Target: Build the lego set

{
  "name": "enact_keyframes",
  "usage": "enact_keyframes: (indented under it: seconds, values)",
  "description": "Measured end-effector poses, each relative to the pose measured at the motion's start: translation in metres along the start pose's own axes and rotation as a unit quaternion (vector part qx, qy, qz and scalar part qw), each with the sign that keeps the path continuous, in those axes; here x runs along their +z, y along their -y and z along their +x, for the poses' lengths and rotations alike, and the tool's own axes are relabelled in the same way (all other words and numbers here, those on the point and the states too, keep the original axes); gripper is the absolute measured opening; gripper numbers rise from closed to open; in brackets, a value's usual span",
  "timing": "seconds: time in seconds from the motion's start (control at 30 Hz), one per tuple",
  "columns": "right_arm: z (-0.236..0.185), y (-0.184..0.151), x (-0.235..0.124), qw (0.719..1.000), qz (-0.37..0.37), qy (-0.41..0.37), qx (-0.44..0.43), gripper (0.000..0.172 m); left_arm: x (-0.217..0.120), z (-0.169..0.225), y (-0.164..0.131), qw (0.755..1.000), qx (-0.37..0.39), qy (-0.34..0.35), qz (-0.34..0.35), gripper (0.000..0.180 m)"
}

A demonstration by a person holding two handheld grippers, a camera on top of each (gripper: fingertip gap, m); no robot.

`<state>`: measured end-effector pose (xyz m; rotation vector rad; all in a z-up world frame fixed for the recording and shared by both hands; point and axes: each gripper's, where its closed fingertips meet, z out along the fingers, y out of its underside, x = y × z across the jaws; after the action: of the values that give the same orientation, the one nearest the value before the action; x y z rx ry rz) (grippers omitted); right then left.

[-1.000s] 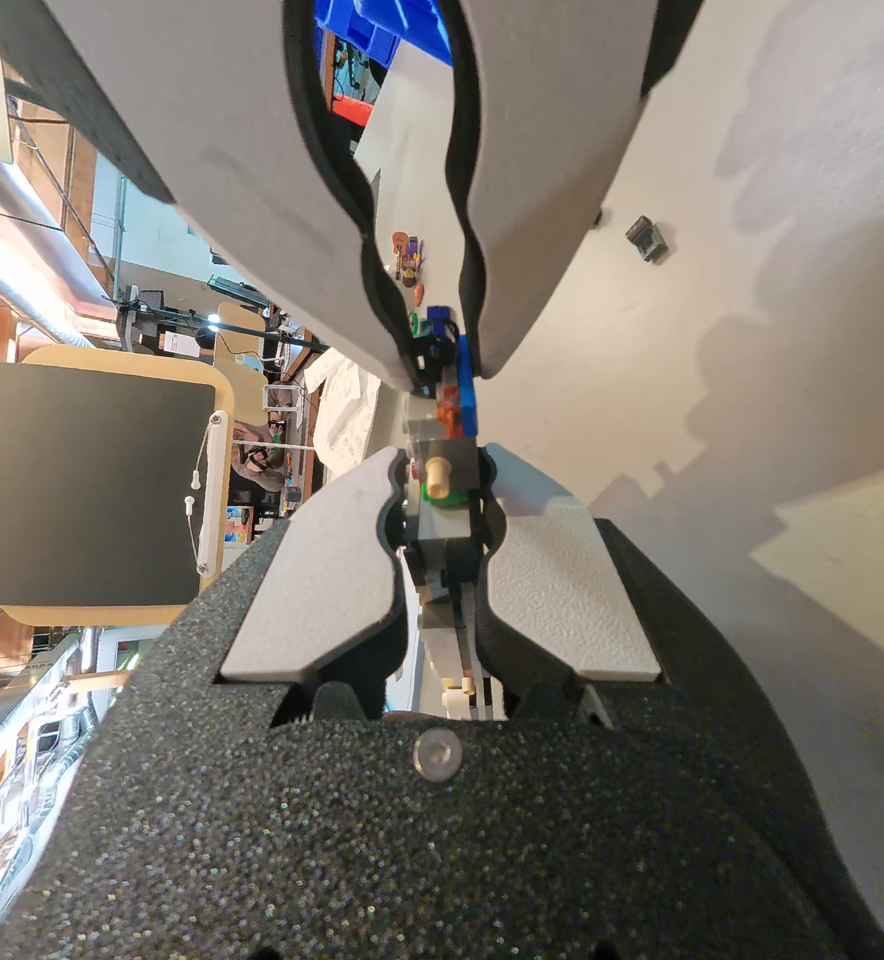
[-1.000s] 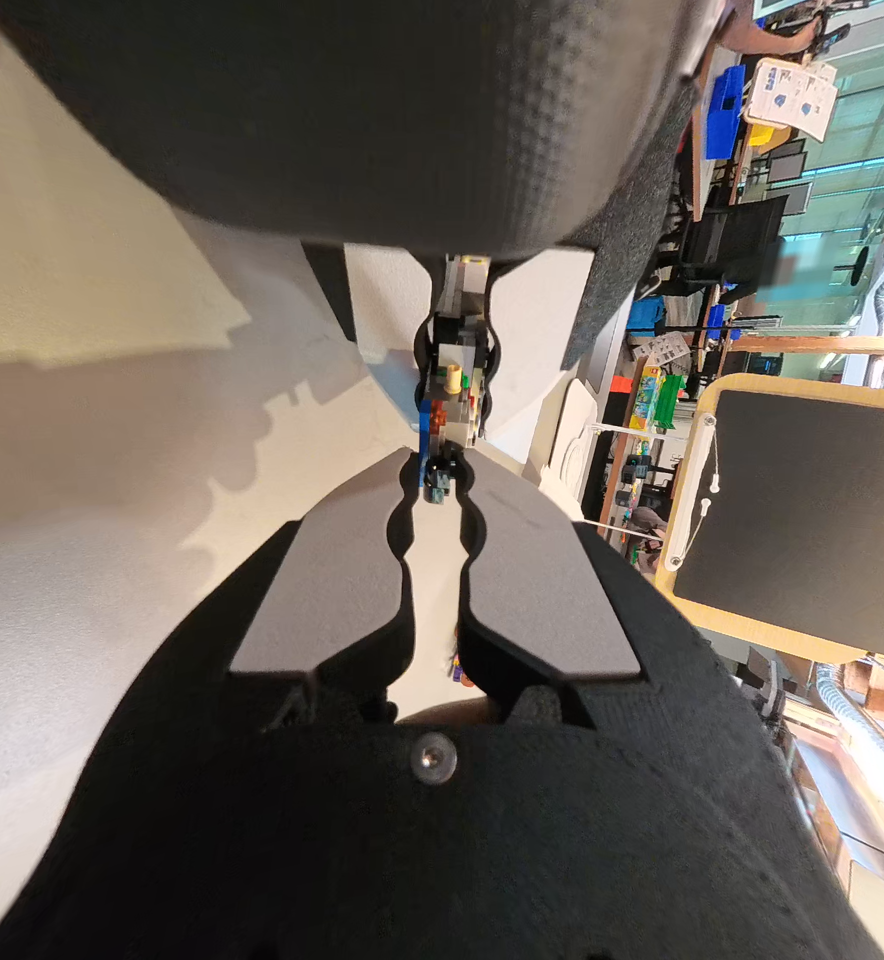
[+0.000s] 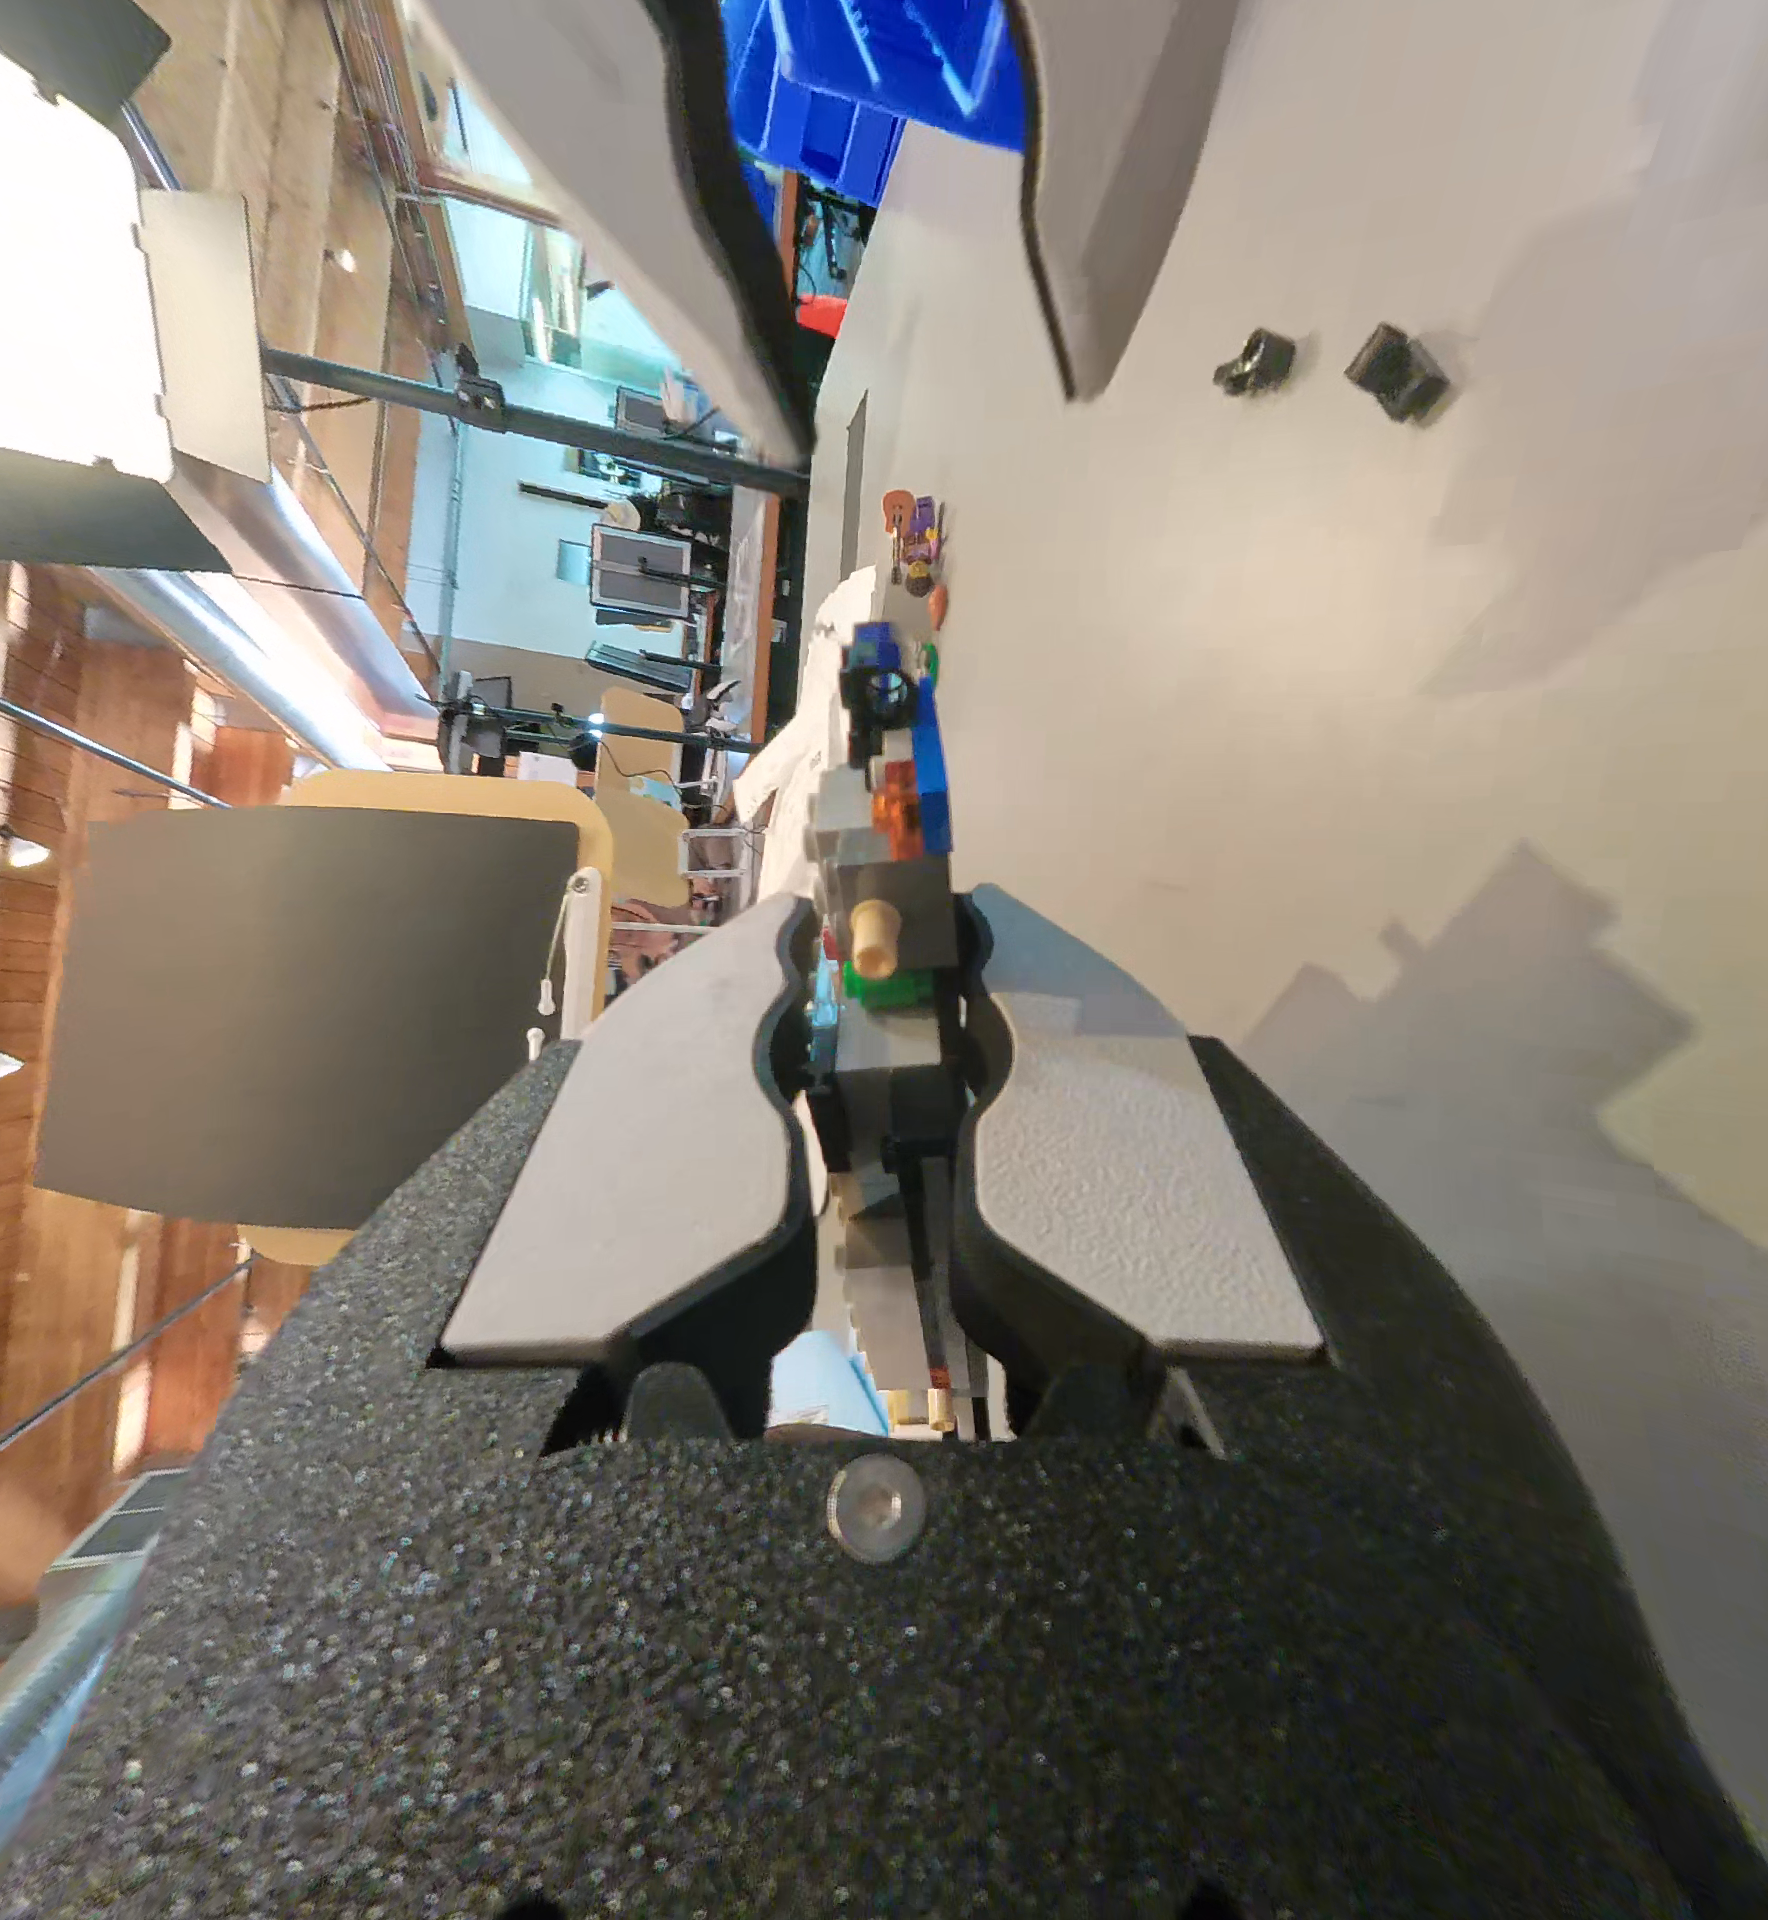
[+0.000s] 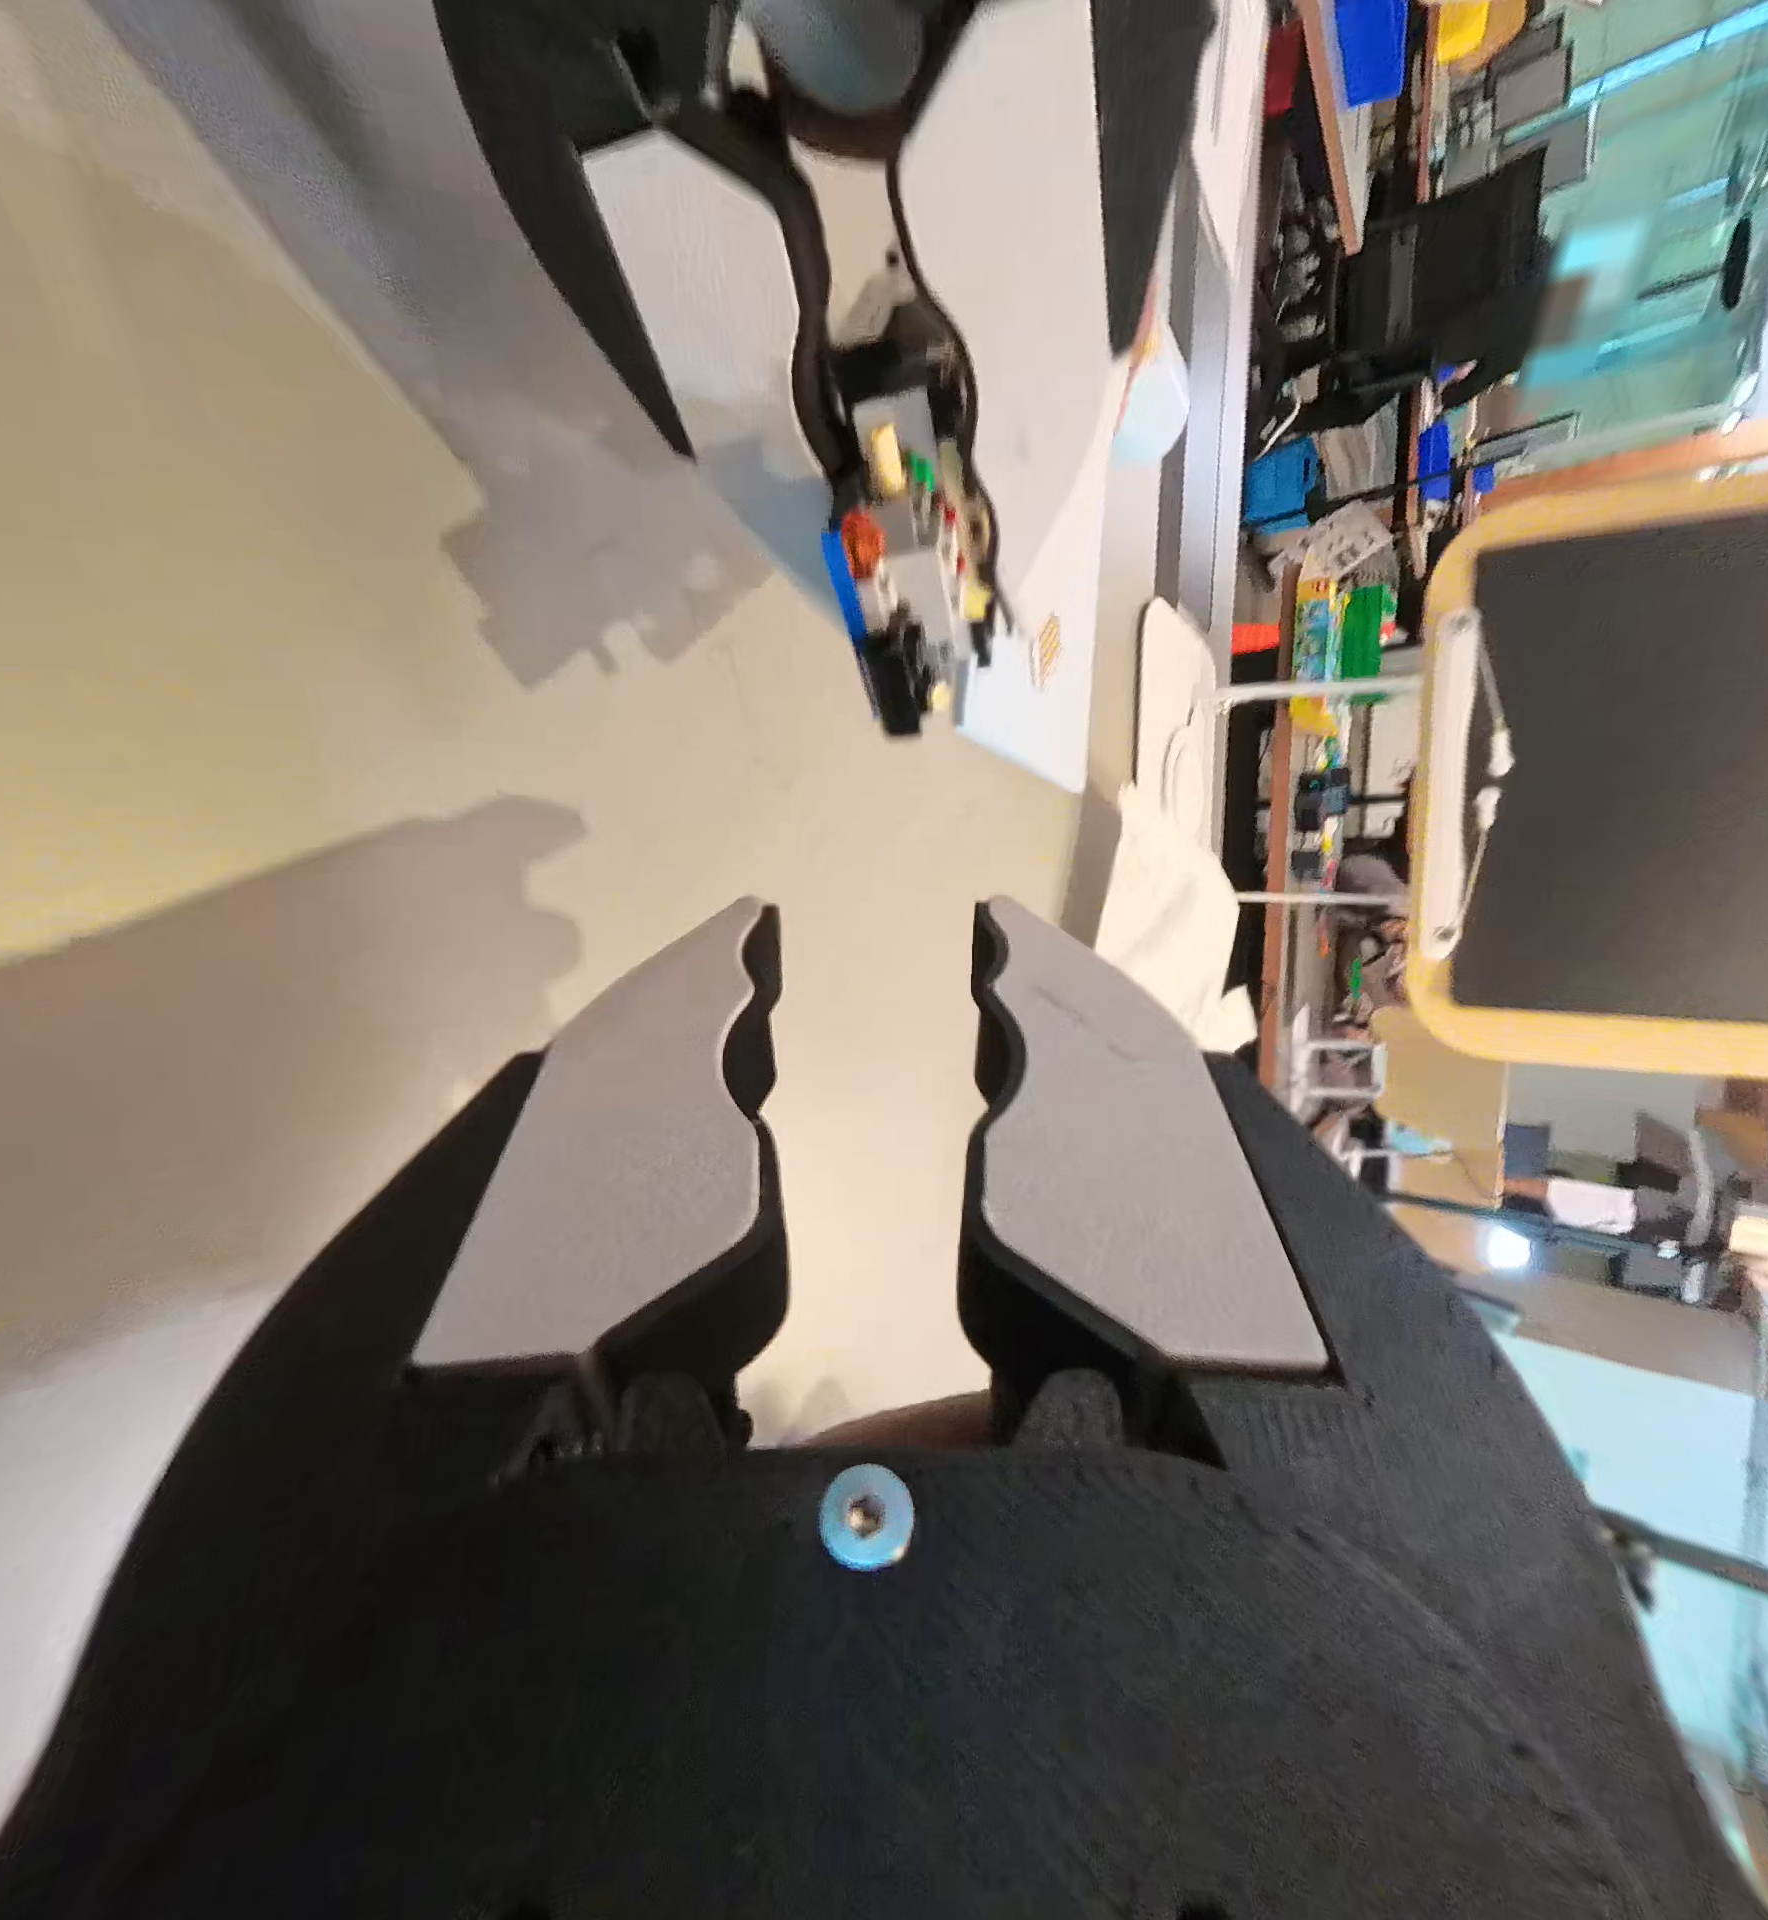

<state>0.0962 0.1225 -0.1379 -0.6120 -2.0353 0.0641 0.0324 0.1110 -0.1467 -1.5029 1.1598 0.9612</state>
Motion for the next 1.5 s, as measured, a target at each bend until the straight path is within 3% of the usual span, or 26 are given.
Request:
enact_keyframes:
  seconds: [0.2, 0.3, 0.73, 0.9, 1.17, 1.3, 1.5]
  values:
    - [-0.033, -0.065, 0.004, 0.986, -0.052, 0.079, 0.137, 0.029, 0.004, 0.007, -0.003, 1.000, 0.025, -0.004, -0.004, 0.026]
    - [-0.049, -0.078, 0.006, 0.970, -0.046, 0.125, 0.205, 0.025, 0.006, 0.012, -0.003, 0.999, 0.029, -0.012, -0.003, 0.026]
    - [-0.064, -0.067, 0.033, 0.950, -0.025, 0.204, 0.237, 0.019, 0.008, 0.024, -0.005, 0.999, 0.043, -0.032, 0.000, 0.026]
    - [-0.066, -0.061, 0.032, 0.950, -0.015, 0.215, 0.227, 0.003, 0.006, 0.023, -0.007, 0.999, 0.041, -0.034, 0.000, 0.026]
    - [-0.045, -0.050, 0.014, 0.943, 0.033, 0.168, 0.284, 0.003, 0.006, 0.023, -0.007, 0.999, 0.039, -0.036, 0.001, 0.026]
    - [-0.043, -0.045, 0.007, 0.943, 0.047, 0.155, 0.290, 0.014, 0.005, 0.024, -0.006, 0.998, 0.043, -0.037, 0.000, 0.026]
    - [-0.050, -0.061, 0.008, 0.946, 0.015, 0.154, 0.284, 0.014, 0.007, 0.025, -0.007, 0.998, 0.042, -0.041, -0.001, 0.026]
